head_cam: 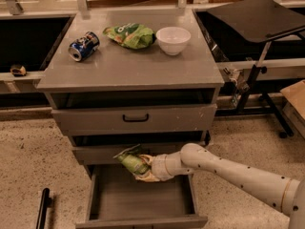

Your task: Place green jalapeno chip bag into bottom drawer

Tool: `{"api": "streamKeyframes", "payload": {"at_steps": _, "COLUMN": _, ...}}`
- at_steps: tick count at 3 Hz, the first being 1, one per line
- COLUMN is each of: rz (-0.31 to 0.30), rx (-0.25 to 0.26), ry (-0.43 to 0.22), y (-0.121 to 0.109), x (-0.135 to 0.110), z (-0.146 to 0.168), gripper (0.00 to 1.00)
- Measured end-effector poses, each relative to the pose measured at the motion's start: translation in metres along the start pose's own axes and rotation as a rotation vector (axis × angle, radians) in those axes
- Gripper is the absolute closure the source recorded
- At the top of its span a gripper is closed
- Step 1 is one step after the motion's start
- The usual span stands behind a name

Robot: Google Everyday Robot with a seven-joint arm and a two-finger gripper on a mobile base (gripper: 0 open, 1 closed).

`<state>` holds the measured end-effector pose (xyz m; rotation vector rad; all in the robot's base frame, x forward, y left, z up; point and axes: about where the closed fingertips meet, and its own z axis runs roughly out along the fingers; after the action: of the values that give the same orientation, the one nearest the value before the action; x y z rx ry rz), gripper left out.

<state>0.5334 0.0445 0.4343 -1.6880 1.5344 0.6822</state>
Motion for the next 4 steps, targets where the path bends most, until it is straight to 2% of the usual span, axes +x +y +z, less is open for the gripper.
{"api": "streamKeyframes", "payload": {"at_steps": 1, "rz": -0.260, "rx": -0.070, "ry": 0.047, "y": 0.021, "x": -0.045, "z": 0.000, "gripper": 1.00}}
{"api": "streamKeyframes", "payload": {"at_steps": 2, "rz": -0.573, "rx": -0.196, "ry": 0.119, "y": 0.053, "x": -0.090, "z": -0.012, "gripper": 1.00}}
{"api": "streamKeyframes", "payload": {"at_steps": 3, "rz": -0.666, "rx": -0.275, "ry": 0.167, "y": 0.060, "x": -0.088, "z": -0.039, "gripper": 1.00}}
{"api": "streamKeyframes", "payload": {"at_steps": 4, "rz": -0.617, "rx": -0.229, "ry": 0.200, "y": 0.042, "x": -0.055, "z": -0.079, "gripper": 1.00}}
